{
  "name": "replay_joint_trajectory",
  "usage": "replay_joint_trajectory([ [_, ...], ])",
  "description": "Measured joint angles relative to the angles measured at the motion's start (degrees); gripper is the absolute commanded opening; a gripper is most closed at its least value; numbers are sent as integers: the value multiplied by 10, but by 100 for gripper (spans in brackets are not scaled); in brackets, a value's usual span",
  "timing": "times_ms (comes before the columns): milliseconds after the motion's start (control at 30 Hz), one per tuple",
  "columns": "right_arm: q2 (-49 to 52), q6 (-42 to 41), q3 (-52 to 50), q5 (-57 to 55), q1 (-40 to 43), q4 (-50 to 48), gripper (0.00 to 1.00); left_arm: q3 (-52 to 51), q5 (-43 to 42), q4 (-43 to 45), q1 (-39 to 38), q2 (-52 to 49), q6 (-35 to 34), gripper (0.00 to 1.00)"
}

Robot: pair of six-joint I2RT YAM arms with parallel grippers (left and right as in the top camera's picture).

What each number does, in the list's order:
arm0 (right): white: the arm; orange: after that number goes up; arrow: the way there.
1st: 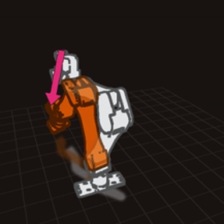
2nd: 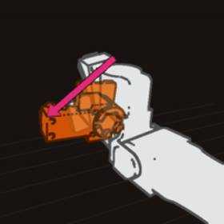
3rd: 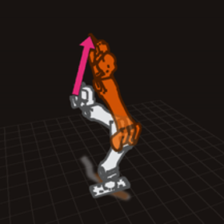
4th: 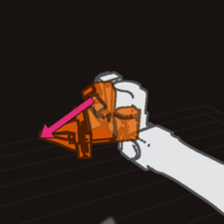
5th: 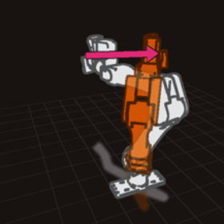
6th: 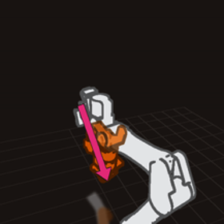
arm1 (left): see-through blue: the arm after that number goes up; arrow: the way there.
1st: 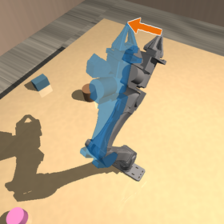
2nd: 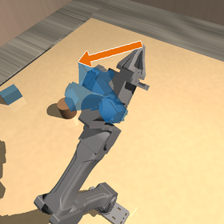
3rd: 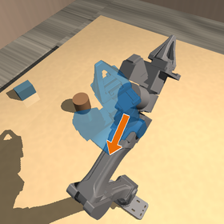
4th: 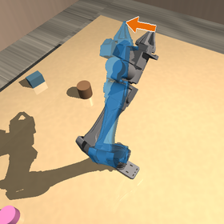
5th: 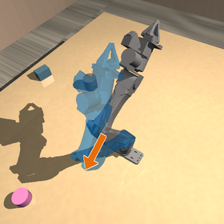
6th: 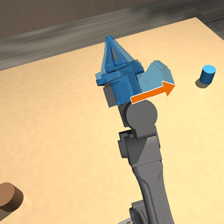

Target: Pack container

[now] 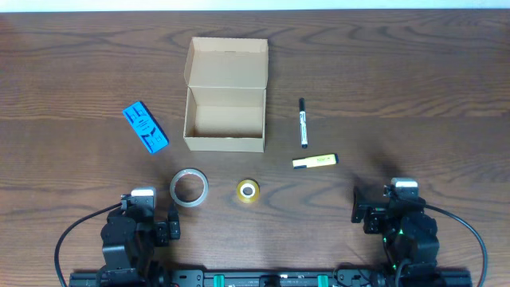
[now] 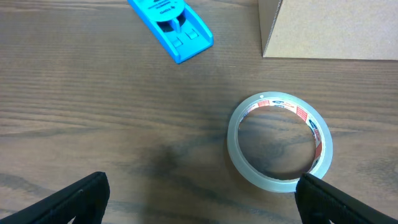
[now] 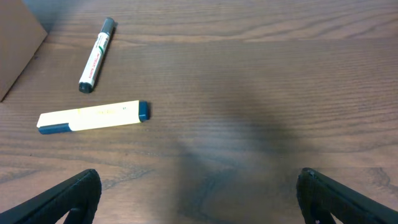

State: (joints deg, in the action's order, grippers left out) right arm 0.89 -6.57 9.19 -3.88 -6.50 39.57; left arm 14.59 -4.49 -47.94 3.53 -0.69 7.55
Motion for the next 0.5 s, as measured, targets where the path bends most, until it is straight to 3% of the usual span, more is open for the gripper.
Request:
replay_joint_trajectory([
  [500, 0, 0, 0, 0, 0, 0, 99, 0, 0, 0, 0, 0, 0, 95],
])
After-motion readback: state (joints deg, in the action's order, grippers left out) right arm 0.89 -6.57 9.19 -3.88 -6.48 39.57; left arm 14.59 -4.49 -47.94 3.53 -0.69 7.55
